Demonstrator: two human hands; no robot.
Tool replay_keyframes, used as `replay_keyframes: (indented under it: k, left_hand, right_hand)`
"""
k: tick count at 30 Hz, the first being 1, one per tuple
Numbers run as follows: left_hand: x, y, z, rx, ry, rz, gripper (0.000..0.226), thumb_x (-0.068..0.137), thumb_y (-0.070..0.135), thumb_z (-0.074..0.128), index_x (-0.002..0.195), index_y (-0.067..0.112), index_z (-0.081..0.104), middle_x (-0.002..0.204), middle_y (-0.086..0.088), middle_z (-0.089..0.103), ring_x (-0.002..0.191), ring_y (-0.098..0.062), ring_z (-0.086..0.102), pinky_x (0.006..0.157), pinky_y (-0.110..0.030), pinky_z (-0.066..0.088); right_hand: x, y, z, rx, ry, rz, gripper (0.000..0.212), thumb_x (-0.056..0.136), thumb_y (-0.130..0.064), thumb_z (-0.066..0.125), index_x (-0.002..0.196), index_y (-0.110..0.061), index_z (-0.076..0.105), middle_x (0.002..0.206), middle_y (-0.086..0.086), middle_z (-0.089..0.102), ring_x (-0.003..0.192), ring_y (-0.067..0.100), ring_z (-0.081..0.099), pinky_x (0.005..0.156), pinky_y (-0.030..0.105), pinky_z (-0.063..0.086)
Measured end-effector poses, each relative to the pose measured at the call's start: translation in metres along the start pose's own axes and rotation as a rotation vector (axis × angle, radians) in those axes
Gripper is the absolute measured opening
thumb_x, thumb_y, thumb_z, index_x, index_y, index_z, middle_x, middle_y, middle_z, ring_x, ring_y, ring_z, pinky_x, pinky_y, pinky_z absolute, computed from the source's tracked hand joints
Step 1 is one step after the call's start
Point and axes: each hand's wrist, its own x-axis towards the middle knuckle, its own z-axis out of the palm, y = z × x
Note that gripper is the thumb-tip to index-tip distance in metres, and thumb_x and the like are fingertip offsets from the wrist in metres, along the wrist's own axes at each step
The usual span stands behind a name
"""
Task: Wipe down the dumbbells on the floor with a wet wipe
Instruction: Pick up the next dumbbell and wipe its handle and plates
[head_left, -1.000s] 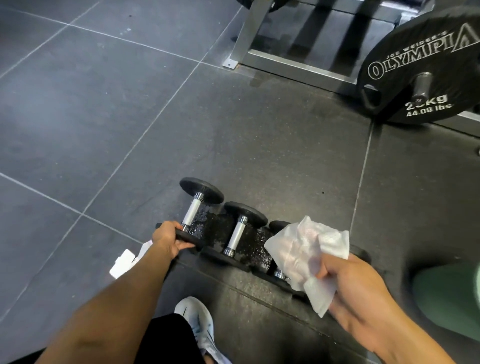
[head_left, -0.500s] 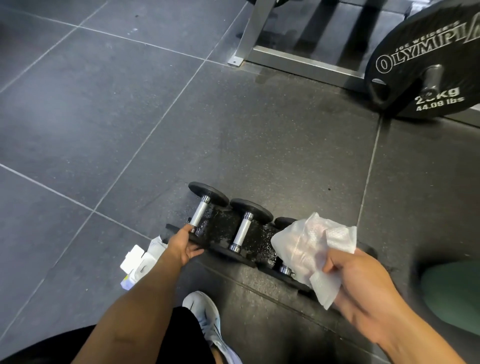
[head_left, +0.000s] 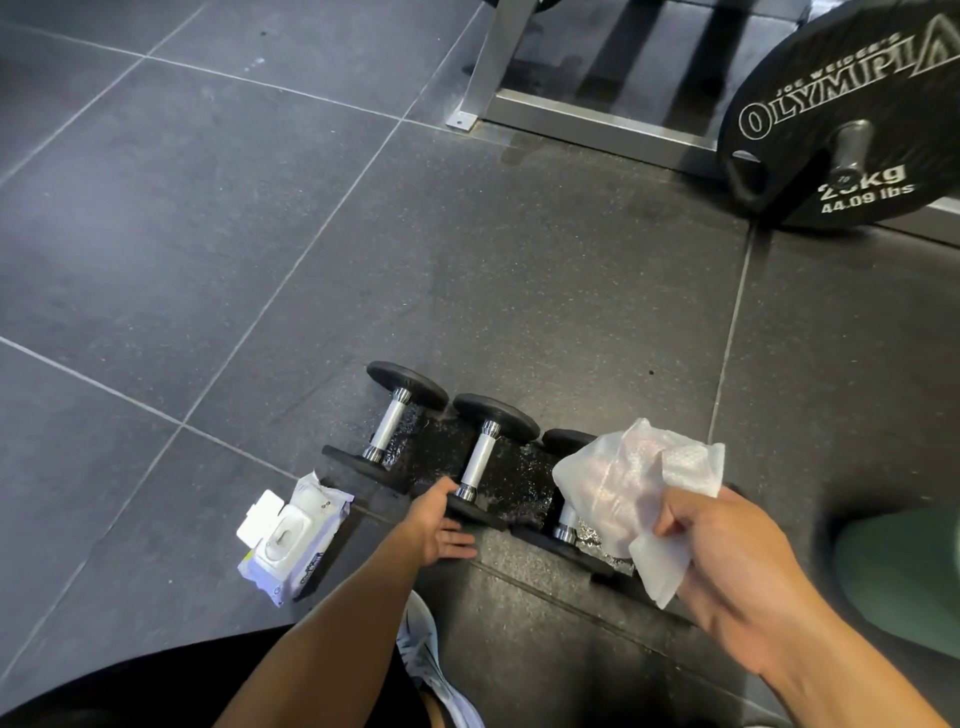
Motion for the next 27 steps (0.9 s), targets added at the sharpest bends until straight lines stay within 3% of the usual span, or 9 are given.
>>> replay_keyframes:
  k: [8,10,13,15,19,22,23,25,27]
  left_hand:
    - [0.005,-0.001,0.014,-0.203,0.04,0.079,0.019,0.096,0.001,0.059,0.114,-0.004,0.052,0.114,-0.033,0.063,0.094,-0.057,0.068,0.05,-0.055,0.061]
    - [0.003,0.002,0.018,-0.254,0.079,0.107,0.016,0.096,-0.005,0.055,0.111,-0.003,0.051,0.108,-0.031,0.061,0.09,-0.057,0.066,0.045,-0.056,0.059]
    - [-0.008,0.009,0.024,-0.24,0.12,0.135,0.009,0.096,-0.008,0.051,0.103,-0.002,0.049,0.098,-0.028,0.059,0.085,-0.054,0.066,0.038,-0.058,0.056]
    - [-0.024,0.017,0.026,-0.182,0.155,0.17,0.007,0.096,-0.008,0.049,0.094,-0.001,0.049,0.091,-0.023,0.054,0.08,-0.049,0.064,0.034,-0.058,0.053]
    - [-0.073,0.035,0.031,0.045,0.221,0.231,0.005,0.095,-0.005,0.051,0.092,0.0,0.05,0.087,-0.018,0.047,0.074,-0.045,0.059,0.04,-0.065,0.053]
    - [-0.125,0.048,0.042,0.23,0.184,0.306,0.01,0.092,-0.004,0.053,0.101,-0.007,0.05,0.087,-0.022,0.049,0.066,-0.044,0.06,0.046,-0.064,0.058]
    - [-0.145,0.051,0.048,0.293,0.168,0.325,0.016,0.091,-0.003,0.053,0.105,-0.01,0.05,0.089,-0.024,0.05,0.065,-0.044,0.061,0.048,-0.062,0.06]
    - [-0.186,0.052,0.064,0.396,0.135,0.382,0.026,0.09,-0.002,0.054,0.113,-0.013,0.049,0.087,-0.025,0.052,0.057,-0.038,0.061,0.048,-0.057,0.062]
    - [-0.219,0.047,0.078,0.481,0.115,0.449,0.027,0.089,0.0,0.056,0.113,-0.011,0.05,0.081,-0.024,0.053,0.047,-0.032,0.059,0.047,-0.055,0.062]
  right_hand:
    - [0.003,0.0,-0.004,-0.053,0.025,0.01,0.044,0.074,0.016,0.046,0.109,0.0,0.067,0.097,0.015,0.069,0.077,0.027,0.064,0.056,0.036,0.053]
    - [0.001,-0.003,-0.005,-0.092,0.014,-0.026,0.037,0.077,0.016,0.044,0.099,-0.001,0.069,0.087,0.012,0.069,0.069,0.02,0.065,0.051,0.031,0.052]
    - [-0.002,-0.013,-0.013,-0.195,0.042,-0.163,0.036,0.08,0.012,0.043,0.077,-0.008,0.071,0.07,0.003,0.065,0.066,0.013,0.062,0.065,0.03,0.046]
    - [-0.004,-0.017,-0.02,-0.256,0.078,-0.236,0.03,0.083,0.008,0.043,0.081,-0.006,0.069,0.069,0.006,0.062,0.075,0.021,0.055,0.074,0.034,0.043]
    - [-0.013,-0.023,-0.023,-0.41,0.133,-0.441,0.031,0.097,-0.003,0.043,0.103,-0.02,0.068,0.087,-0.005,0.07,0.086,0.011,0.059,0.077,0.03,0.045]
    - [-0.028,-0.032,-0.018,-0.456,0.146,-0.656,0.033,0.105,-0.004,0.039,0.129,-0.015,0.059,0.107,-0.008,0.065,0.083,-0.007,0.055,0.07,0.002,0.04]
    - [-0.033,-0.035,-0.016,-0.435,0.122,-0.736,0.039,0.107,-0.003,0.037,0.141,-0.012,0.052,0.119,-0.004,0.061,0.094,-0.005,0.055,0.072,-0.004,0.037]
    - [-0.041,-0.038,-0.012,-0.506,0.063,-0.971,0.052,0.107,0.002,0.036,0.158,-0.01,0.035,0.147,-0.004,0.046,0.131,-0.001,0.046,0.098,-0.003,0.029]
    - [-0.032,-0.03,-0.01,-0.744,-0.007,-1.231,0.069,0.098,0.012,0.041,0.161,-0.013,0.027,0.166,-0.007,0.026,0.154,0.002,0.019,0.123,0.016,0.014]
